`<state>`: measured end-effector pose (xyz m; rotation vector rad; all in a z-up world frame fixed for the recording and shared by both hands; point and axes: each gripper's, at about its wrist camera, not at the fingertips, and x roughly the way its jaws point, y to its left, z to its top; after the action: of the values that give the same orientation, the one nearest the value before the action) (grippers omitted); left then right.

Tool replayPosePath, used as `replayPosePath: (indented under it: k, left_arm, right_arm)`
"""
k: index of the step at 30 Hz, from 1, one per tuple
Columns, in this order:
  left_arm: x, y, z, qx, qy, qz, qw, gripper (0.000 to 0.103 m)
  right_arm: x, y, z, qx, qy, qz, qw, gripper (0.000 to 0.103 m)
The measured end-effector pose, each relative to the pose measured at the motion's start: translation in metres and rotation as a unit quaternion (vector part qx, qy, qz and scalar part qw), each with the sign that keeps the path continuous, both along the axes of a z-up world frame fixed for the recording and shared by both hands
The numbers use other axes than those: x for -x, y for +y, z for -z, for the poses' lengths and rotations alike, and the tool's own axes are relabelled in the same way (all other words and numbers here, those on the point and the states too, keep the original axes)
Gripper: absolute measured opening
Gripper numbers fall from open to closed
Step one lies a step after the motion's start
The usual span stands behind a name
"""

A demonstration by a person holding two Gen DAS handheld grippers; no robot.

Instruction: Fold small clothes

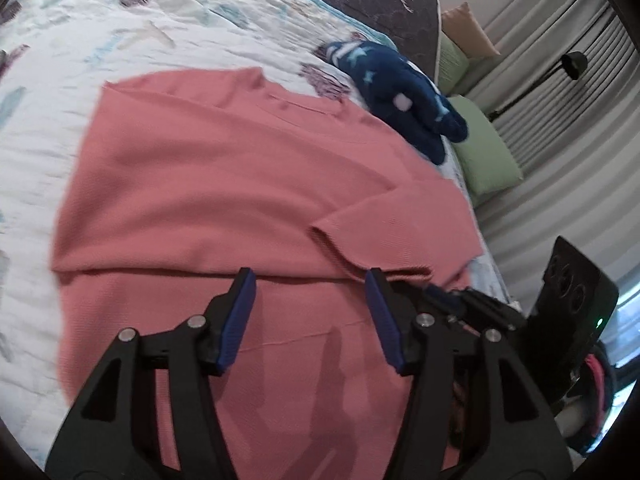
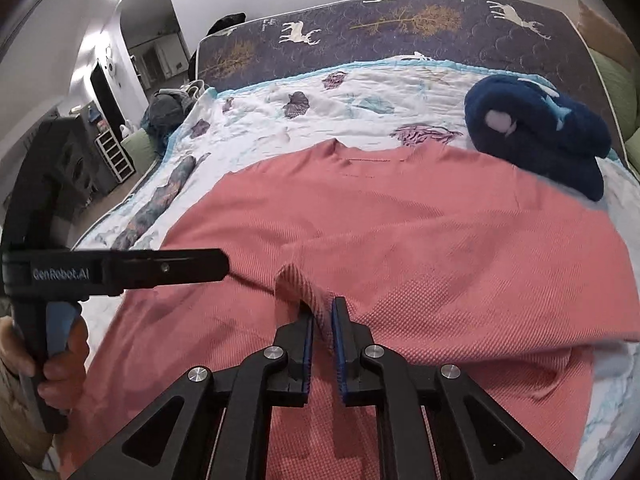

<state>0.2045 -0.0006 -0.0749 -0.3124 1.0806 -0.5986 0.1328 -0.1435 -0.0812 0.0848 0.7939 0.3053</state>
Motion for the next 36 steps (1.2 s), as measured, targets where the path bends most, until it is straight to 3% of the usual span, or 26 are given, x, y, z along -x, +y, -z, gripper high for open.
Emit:
replayPosePath:
  k: [3,6,17,23,28,32,36]
  left_arm:
    - [-0.002,-0.013,0.006,0.014,0.025,0.020,0.9994,0.061]
    - [-0.003,-0.025,0.008,0.005,0.025,0.028,0.9993,0.061]
    - [-0.010,-0.024,-0.001,0.026,0.044,0.017,0.9986,0.061]
    - [-0.019,-0.041,0.010,0.001,0.062,0.023,0.9978,0.061]
    - [-0.018,-0.041,-0.001,0.023,0.058,0.026,0.9977,0.061]
    - [-0.028,-0.047,0.002,-0.013,0.065,0.020,0.9976,0.061]
    - [-0.032,-0.048,0.010,-0.011,0.076,0.014,0.9970,0.061]
  right_arm:
    - [0.008,-0.001,0.002,-0.010,0.001,-0.003,1.000,0.014]
    - [0.010,-0.001,0.009,-0.015,0.005,-0.010,1.000,0.015]
    - [0.014,-0.001,0.015,-0.027,0.011,-0.020,0.999,0.017]
    - [0.015,0.000,0.015,-0.027,0.011,-0.020,0.999,0.017]
    - [0.016,0.003,0.014,-0.020,0.006,-0.024,0.999,0.017]
    - [0.015,0.002,0.015,-0.021,0.008,-0.025,0.999,0.017]
    - [0.014,0.003,0.014,-0.015,0.005,-0.024,1.000,0.017]
